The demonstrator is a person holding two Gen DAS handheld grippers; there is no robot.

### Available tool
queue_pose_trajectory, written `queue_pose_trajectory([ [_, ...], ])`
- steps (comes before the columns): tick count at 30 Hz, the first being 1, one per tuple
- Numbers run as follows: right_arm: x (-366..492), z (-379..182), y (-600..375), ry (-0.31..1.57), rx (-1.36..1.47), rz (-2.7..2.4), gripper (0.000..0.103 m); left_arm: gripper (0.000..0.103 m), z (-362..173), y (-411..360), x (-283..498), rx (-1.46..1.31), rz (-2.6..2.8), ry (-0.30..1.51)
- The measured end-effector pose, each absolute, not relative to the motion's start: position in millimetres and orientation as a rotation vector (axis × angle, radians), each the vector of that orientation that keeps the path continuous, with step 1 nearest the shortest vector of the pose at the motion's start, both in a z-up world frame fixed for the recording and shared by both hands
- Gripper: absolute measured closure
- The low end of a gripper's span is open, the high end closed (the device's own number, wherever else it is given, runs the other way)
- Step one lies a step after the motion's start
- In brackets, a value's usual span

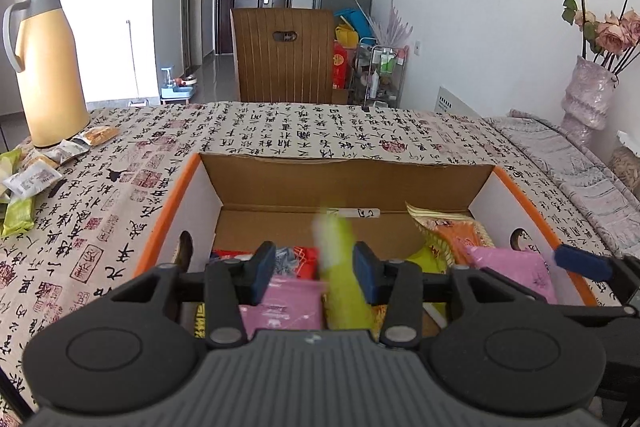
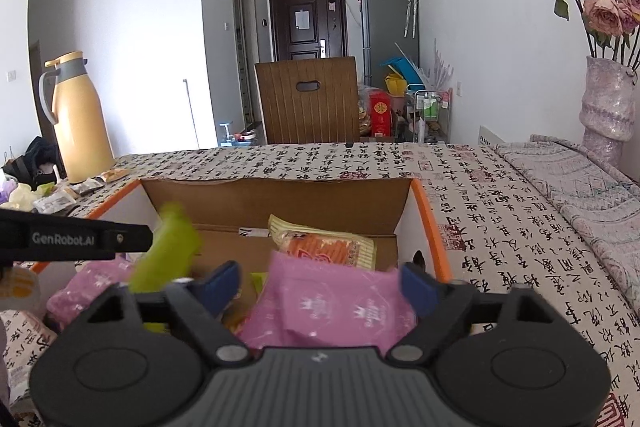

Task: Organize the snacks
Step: 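Carry both snacks into the cardboard box and open both tools, then move both tools back over the remaining white packets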

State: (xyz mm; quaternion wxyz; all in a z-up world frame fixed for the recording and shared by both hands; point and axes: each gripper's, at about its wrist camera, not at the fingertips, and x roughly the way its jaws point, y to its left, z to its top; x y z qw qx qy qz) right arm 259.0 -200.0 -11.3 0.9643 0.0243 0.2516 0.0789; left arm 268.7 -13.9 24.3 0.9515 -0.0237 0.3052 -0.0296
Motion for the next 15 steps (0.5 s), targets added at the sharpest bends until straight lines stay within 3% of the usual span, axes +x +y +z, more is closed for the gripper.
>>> queue_pose_trajectory([
  [3,257.3,-11.4,-202.2,0.504,0.061,0.154,0.000,0.027,24.3,-13.5,266.7,-0.041,-0.036,0.600],
  [6,255.3,-10.4,-204.2,0.501,0.072,0.149,0.000,0.019,25.1,-12.5,266.9,-0.043,-0.018,0.592],
  [9,253.6,-9.8,-205.0,0.498,0.077,0.146,0.000,0.002,25.9,-11.7,268.5,-0.046,-0.002,0.593],
  [15,252.4,-5.6,-203.5,0.494,0.068,0.143,0.000,0.000,31.8,-12.5,264.0,-0.041,0.026,0.571],
])
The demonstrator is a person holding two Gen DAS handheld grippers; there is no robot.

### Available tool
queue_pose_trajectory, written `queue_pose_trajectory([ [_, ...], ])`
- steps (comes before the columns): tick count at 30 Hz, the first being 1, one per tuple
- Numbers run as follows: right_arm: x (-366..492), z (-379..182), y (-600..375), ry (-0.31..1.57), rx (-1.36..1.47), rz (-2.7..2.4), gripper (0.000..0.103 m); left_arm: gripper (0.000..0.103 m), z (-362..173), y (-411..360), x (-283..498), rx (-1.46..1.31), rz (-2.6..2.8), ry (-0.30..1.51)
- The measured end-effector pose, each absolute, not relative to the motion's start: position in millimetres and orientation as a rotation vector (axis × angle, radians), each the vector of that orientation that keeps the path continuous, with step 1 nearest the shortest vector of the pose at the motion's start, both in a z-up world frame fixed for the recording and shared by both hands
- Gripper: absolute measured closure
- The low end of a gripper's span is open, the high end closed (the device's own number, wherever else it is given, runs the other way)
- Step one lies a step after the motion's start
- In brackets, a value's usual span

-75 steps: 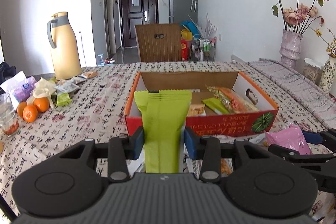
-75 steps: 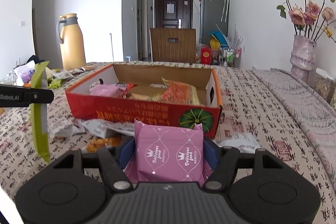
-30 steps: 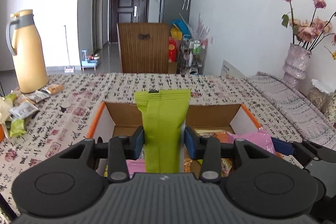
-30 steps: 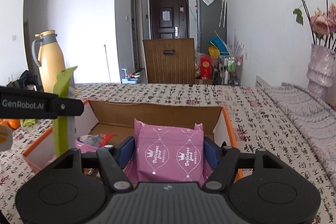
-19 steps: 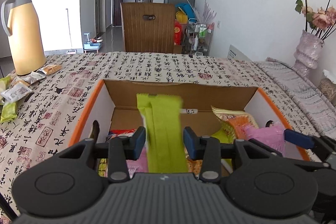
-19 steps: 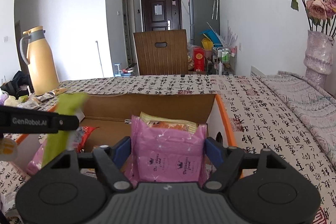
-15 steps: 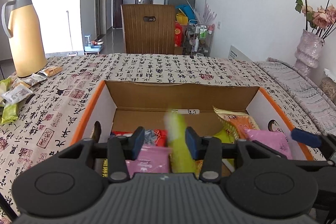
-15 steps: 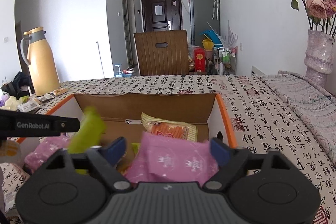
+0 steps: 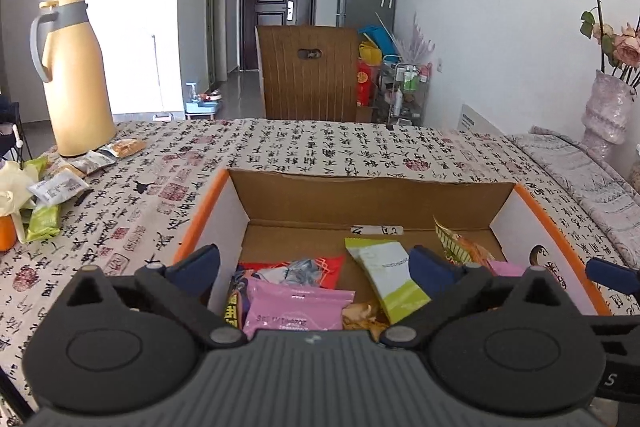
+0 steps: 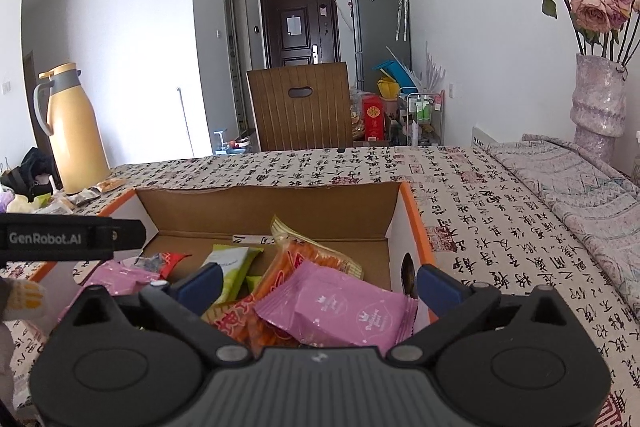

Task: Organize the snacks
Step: 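Move both tools back over the remaining white packets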

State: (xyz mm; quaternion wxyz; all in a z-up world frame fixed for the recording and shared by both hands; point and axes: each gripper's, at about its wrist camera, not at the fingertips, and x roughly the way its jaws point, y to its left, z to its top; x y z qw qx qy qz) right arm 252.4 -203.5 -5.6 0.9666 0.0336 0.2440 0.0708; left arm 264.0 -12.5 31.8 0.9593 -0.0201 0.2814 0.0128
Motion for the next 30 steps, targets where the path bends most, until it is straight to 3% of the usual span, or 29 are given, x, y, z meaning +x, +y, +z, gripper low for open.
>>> queue_pose_trajectory([
  [30,151,28,-195,0.447,0.013,0.150,0.000,0.000,59,-5,162,-0.036,0.055,0.521],
])
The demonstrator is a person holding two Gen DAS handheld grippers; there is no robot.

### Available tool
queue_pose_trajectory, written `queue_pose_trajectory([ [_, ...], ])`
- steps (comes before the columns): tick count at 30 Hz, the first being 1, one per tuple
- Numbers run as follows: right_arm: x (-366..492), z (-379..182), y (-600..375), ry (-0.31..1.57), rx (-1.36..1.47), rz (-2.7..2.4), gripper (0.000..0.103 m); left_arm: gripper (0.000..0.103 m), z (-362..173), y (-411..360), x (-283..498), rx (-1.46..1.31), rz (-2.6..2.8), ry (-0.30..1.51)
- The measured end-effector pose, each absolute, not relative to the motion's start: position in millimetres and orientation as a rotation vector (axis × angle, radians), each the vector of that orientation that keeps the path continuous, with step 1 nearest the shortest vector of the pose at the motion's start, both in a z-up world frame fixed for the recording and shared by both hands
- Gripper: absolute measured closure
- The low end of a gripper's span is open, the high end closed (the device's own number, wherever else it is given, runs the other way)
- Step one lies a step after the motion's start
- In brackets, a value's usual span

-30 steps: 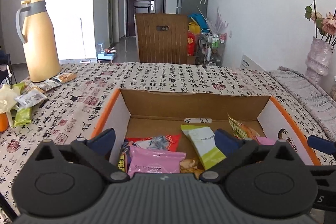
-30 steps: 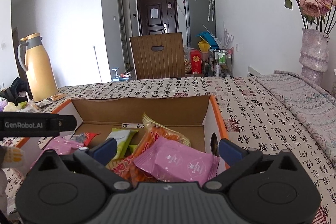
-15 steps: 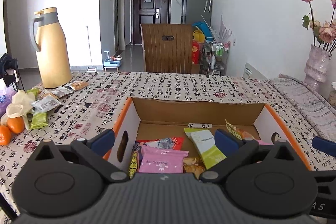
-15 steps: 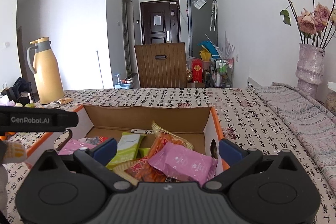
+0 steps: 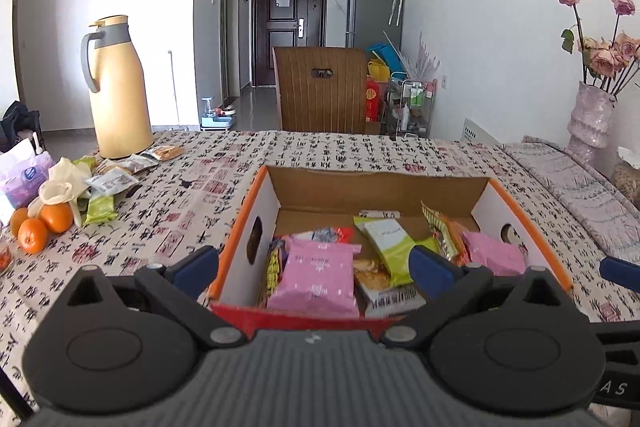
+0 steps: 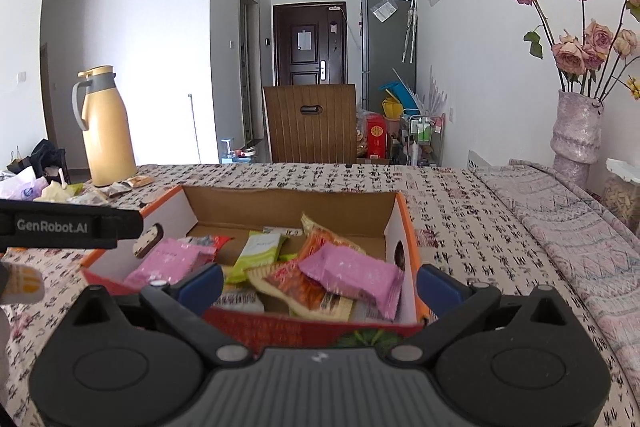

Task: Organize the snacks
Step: 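Move both tools back over the remaining white packets, then grasp a white biscuit packet with the left tool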

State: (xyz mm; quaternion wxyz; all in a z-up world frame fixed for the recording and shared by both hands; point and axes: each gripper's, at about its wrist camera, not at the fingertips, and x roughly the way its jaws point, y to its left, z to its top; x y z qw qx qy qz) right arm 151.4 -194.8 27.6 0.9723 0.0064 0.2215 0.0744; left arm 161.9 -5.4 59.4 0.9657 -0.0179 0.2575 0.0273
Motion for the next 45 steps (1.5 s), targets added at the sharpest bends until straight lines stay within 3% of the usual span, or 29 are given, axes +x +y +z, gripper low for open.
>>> queue_pose_trajectory([
  [45,66,-33,-228,0.619,0.049,0.103,0.000,0.000,-20,-24,68,0.031,-0.105,0.739],
])
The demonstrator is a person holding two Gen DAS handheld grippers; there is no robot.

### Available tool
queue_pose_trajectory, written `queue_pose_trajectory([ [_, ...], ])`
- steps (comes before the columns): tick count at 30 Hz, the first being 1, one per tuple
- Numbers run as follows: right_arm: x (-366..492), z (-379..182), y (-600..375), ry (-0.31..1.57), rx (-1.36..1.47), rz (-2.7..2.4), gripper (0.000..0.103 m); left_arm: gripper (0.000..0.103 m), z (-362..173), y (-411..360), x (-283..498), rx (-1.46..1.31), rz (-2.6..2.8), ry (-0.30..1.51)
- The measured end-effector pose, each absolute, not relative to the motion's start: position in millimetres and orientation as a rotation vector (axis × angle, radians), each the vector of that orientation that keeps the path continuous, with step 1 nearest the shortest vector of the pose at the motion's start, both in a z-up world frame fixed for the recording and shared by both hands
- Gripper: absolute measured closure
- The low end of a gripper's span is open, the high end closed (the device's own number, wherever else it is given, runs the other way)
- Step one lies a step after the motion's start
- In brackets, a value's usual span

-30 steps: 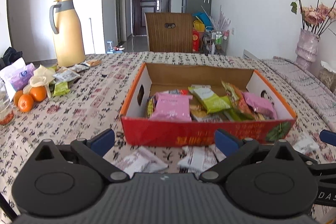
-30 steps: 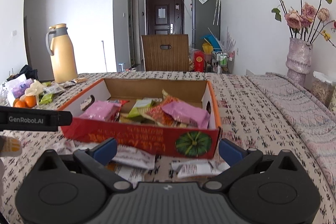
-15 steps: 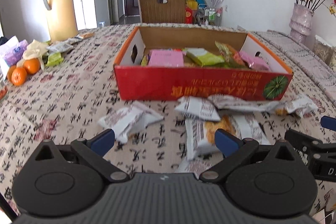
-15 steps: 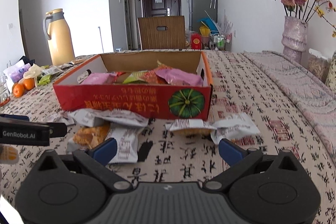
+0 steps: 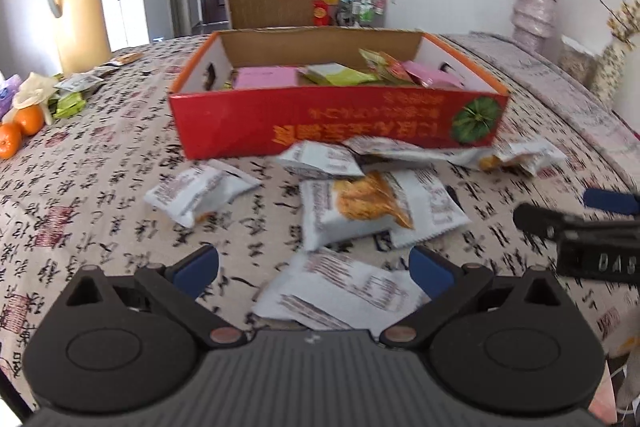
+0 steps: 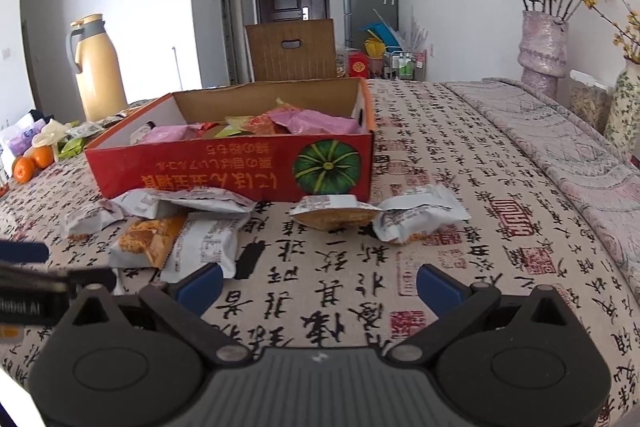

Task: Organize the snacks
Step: 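Grasp a white biscuit packet with the left tool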

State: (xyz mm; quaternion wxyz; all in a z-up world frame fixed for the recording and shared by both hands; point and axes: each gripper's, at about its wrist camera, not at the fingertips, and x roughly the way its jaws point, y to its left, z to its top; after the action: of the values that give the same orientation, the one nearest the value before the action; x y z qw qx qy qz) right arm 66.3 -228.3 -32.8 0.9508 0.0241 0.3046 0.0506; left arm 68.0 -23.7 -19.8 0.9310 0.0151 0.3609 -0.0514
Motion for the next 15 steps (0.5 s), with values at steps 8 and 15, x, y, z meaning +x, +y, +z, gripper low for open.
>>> queue_pose_trajectory([
  [8,63,-39,-239,0.625,0.066,0.080,0.000,0.000,-31,-35,65,0.060,-0.124,0.771],
  [15,62,-46,-239,0.637,0.069,0.085,0.000,0.000,-41,-36,66,0.064,-0.123,0.798],
])
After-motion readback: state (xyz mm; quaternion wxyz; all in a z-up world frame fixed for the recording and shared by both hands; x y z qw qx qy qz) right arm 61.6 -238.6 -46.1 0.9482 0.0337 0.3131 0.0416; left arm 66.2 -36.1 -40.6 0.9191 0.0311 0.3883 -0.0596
